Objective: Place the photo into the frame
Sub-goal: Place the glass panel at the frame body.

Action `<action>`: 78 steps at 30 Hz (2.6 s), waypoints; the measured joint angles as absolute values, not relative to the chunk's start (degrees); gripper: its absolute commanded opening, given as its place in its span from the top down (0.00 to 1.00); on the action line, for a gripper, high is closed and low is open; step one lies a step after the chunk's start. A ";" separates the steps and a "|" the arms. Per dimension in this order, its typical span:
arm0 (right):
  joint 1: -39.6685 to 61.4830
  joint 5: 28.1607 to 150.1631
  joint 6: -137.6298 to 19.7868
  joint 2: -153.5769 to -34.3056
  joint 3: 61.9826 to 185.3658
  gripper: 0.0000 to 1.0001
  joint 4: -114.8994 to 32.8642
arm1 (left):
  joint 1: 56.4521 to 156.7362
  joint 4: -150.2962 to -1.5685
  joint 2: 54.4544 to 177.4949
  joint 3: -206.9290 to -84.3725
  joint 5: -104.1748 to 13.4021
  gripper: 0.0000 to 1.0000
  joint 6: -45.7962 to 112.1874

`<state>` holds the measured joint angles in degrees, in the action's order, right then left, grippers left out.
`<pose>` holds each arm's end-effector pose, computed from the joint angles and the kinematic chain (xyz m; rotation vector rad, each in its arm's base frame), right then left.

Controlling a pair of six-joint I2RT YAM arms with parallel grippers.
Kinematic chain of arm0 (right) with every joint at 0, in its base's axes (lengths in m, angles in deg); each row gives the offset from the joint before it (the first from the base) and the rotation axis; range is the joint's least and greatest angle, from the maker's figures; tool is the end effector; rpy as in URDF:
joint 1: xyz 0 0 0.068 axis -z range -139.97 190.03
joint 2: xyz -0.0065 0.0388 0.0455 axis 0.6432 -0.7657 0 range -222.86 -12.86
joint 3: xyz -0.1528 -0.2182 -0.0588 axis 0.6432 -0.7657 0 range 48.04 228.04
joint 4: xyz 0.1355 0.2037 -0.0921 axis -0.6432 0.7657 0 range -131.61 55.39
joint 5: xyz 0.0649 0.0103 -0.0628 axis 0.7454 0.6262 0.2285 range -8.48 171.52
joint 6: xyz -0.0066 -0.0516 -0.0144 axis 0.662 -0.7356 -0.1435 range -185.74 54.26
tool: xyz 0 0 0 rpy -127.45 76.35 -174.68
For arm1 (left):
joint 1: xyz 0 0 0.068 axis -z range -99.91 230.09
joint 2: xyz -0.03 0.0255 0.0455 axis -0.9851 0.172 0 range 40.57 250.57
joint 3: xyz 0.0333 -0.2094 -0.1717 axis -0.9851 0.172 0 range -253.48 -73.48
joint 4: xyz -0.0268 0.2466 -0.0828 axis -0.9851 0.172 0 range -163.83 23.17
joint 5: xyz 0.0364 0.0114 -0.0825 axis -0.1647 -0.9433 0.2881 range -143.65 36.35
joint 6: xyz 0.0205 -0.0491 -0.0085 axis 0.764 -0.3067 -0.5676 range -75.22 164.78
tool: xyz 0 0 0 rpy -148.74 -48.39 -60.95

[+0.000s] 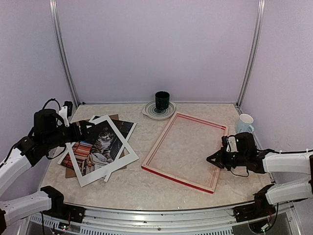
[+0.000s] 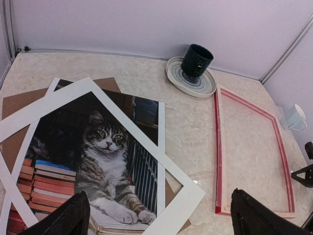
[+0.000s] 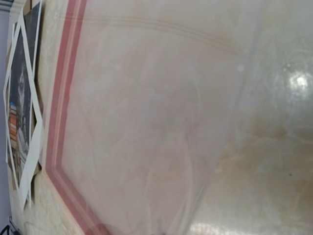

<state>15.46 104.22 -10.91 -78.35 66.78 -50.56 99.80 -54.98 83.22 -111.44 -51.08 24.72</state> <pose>0.1819 0.0984 0.1508 0.4046 2.4146 1.1386 0.1645 -0.0606 0.2884 0.0234 2.0148 -0.4912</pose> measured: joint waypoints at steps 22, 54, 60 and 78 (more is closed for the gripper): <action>15.85 102.38 -11.67 -74.31 66.17 1.00 -47.04 | 99.73 -54.98 83.20 -111.41 -51.08 0.01 24.72; 16.61 102.10 -11.94 -73.15 65.86 1.00 -44.01 | 99.73 -54.98 82.81 -111.41 -51.08 0.01 24.72; 16.61 102.25 -12.13 -72.82 65.86 1.00 -43.66 | 99.73 -54.98 82.81 -111.41 -51.08 0.01 24.72; 16.72 102.25 -12.61 -72.08 65.49 1.00 -42.72 | 99.73 -54.98 82.81 -111.41 -51.08 0.01 24.72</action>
<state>16.72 102.25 -12.61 -72.08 65.49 -42.72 99.73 -54.98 82.81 -111.41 -51.08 24.72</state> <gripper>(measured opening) 0.006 0.989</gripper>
